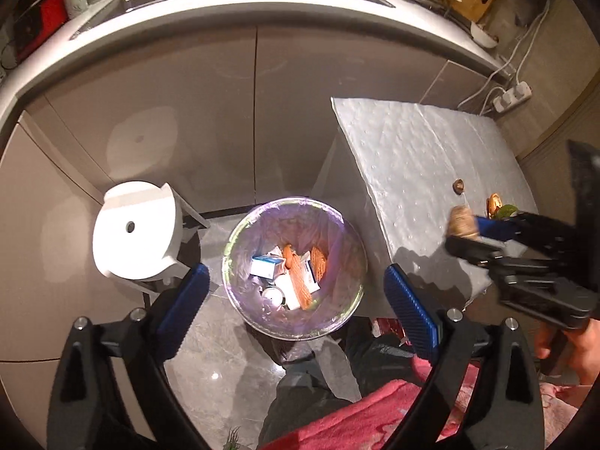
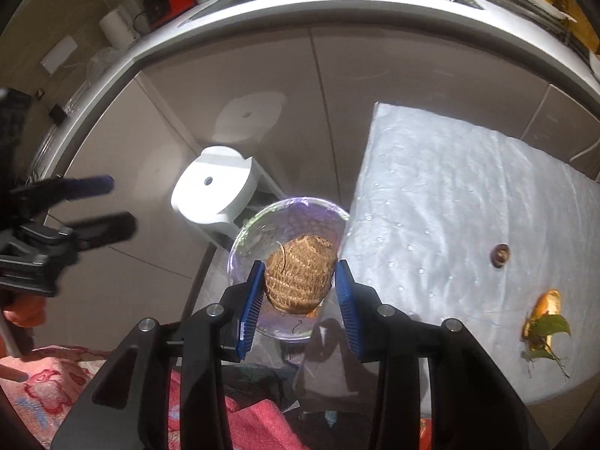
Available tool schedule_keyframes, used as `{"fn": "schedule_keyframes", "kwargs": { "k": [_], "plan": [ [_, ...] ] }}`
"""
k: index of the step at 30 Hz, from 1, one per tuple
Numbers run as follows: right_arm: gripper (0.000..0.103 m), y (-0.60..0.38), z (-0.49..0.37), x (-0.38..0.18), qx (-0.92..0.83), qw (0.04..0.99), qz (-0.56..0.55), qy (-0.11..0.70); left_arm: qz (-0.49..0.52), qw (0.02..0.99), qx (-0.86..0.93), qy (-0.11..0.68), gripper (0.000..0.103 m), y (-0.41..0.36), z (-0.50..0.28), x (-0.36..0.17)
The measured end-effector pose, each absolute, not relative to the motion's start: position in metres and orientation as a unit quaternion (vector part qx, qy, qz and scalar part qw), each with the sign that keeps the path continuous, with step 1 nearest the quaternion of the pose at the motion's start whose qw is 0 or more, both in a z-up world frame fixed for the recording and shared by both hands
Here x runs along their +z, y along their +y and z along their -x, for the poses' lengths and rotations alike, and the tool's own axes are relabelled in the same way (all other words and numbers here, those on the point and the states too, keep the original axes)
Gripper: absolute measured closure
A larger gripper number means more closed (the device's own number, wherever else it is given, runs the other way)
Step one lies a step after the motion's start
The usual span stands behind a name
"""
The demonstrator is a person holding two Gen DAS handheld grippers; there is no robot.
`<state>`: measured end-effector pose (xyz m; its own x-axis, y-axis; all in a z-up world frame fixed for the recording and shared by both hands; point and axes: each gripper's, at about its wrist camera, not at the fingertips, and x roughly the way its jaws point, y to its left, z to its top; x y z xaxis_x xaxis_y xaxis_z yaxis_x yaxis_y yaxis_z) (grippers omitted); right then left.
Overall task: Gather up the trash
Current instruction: 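Drop the brown textured ball into the bin with the right tool, then move both tools back over the table toward the last items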
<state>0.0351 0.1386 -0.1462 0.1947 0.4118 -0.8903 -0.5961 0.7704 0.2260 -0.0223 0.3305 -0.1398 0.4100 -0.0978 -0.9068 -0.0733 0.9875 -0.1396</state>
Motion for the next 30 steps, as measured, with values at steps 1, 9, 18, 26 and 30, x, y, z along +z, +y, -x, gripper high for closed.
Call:
{"fn": "schedule_keyframes", "kwargs": {
  "k": [1,9,18,26,30],
  "plan": [
    [0.064,0.148,-0.036,-0.155,0.338,0.761,0.089,0.547,0.077,0.838,0.000,0.540,0.013,0.334,0.027,-0.133],
    [0.064,0.216,-0.041,-0.214,0.380,0.722,0.138,0.561,0.070,0.846,0.044,0.527,0.013,0.348,0.055,-0.108],
    [0.036,0.228,-0.055,-0.238,0.368,0.723,0.132,0.569,0.071,0.841,0.068,0.532,0.013,0.357,0.067,-0.111],
    [0.002,0.193,-0.067,-0.195,0.318,0.767,0.095,0.549,0.068,0.843,0.046,0.531,0.013,0.347,0.050,-0.112],
    [0.002,0.180,-0.073,-0.183,0.297,0.769,0.081,0.561,0.057,0.848,0.029,0.526,0.013,0.336,0.040,-0.106]
  ]
}}
